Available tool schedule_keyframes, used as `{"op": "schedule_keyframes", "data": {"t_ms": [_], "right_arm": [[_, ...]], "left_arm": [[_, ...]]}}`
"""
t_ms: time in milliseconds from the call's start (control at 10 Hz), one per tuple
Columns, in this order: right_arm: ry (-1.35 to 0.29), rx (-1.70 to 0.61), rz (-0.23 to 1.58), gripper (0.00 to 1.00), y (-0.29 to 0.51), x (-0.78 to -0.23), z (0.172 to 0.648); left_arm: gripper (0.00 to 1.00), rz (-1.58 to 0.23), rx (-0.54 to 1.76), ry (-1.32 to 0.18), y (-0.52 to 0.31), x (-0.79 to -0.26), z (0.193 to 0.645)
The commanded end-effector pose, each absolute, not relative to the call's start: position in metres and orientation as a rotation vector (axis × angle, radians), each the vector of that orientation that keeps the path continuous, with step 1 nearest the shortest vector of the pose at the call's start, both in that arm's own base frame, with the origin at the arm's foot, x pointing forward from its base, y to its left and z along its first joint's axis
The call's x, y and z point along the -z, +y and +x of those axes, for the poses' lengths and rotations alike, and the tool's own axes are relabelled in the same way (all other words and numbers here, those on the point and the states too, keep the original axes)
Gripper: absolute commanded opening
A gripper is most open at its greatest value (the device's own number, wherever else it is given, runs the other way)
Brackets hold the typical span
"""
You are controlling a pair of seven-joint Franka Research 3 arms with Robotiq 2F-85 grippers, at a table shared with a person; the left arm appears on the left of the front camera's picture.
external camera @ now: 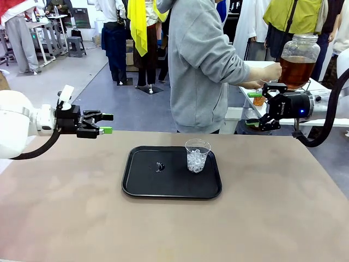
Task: Pour the drink into the iced cup.
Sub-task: Pick up the iced cup indicated by the human and present it to them.
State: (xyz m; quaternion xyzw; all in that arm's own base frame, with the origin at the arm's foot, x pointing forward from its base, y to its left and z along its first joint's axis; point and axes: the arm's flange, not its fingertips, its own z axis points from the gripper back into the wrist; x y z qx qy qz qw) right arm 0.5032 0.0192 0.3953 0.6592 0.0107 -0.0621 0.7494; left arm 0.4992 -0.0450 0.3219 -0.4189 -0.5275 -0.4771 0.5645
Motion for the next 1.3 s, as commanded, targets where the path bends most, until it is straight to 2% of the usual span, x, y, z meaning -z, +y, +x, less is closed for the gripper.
{"op": "schedule_keyframes", "data": {"t_ms": [0, 1200], "right_arm": [[0.018, 0.139, 1.439, 1.00, 0.0194, -0.3969, 0.5036], [0.018, 0.139, 1.439, 1.00, 0.0194, -0.3969, 0.5036]], "left_arm": [[1.00, -0.991, 1.122, -1.240, -0.0453, -0.3238, 0.4998], [1.00, -0.991, 1.122, -1.240, -0.0453, -0.3238, 0.4998]]}}
